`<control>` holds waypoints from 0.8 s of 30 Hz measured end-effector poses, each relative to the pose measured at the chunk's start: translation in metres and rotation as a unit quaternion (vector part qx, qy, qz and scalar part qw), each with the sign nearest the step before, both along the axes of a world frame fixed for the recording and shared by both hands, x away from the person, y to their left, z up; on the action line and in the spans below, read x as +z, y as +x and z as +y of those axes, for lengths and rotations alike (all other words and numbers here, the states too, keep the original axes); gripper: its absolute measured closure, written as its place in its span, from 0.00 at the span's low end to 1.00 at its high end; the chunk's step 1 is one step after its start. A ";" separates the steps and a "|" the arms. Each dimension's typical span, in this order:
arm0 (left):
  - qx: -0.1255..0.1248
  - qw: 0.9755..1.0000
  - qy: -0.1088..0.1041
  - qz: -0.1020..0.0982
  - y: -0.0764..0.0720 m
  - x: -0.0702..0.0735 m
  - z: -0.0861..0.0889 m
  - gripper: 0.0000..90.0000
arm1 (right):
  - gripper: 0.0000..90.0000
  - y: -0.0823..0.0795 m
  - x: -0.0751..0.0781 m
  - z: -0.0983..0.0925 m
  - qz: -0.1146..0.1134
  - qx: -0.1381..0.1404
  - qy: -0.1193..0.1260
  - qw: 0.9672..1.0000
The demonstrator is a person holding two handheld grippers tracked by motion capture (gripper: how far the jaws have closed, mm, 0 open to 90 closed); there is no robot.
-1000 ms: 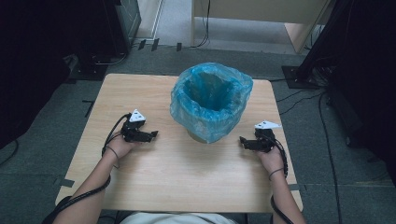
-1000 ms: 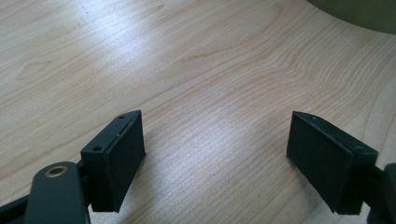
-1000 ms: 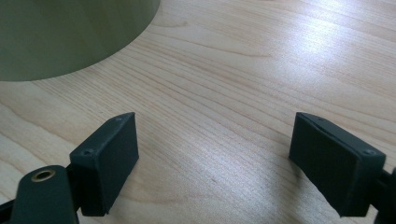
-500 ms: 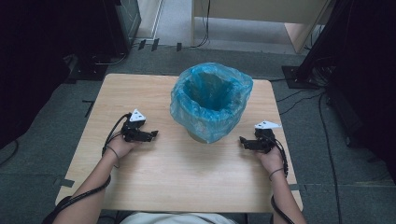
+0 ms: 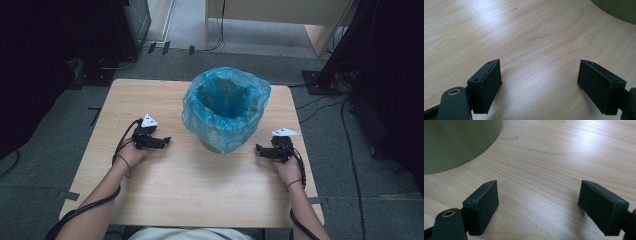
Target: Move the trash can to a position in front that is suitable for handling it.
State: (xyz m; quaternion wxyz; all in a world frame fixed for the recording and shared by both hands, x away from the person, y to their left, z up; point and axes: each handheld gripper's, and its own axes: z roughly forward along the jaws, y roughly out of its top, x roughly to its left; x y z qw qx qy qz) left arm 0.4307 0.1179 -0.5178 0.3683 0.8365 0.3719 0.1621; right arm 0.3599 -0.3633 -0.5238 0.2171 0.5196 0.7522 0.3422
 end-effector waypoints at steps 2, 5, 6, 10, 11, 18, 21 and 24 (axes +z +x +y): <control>-0.001 1.000 0.002 0.000 0.004 0.000 -0.001 0.21 | 0.18 0.002 0.000 0.001 -0.001 -0.001 0.001 1.000; -0.002 1.000 0.001 0.000 0.006 0.000 -0.003 0.21 | 0.18 0.006 0.000 0.001 -0.001 -0.002 0.000 1.000; -0.002 1.000 0.001 0.000 0.006 0.000 -0.003 0.21 | 0.18 0.006 0.000 0.001 0.000 -0.002 0.001 1.000; -0.013 1.000 0.001 0.007 0.010 0.001 -0.004 0.21 | 0.27 0.009 0.005 0.003 0.021 0.007 0.015 1.000; -0.016 1.000 0.008 0.012 0.011 0.003 -0.005 0.21 | 0.28 0.010 0.008 0.003 0.029 0.011 0.027 0.999; 0.004 0.998 -0.027 0.062 0.021 0.009 -0.012 0.21 | 0.28 0.022 0.021 0.001 0.059 0.005 0.091 0.994; 0.005 0.997 -0.040 0.071 0.025 0.012 -0.016 0.21 | 0.31 0.028 0.027 0.002 0.048 0.013 0.092 0.994; 0.009 0.996 -0.054 0.077 0.029 0.014 -0.019 0.27 | 0.35 0.033 0.034 0.002 0.032 0.015 0.093 0.995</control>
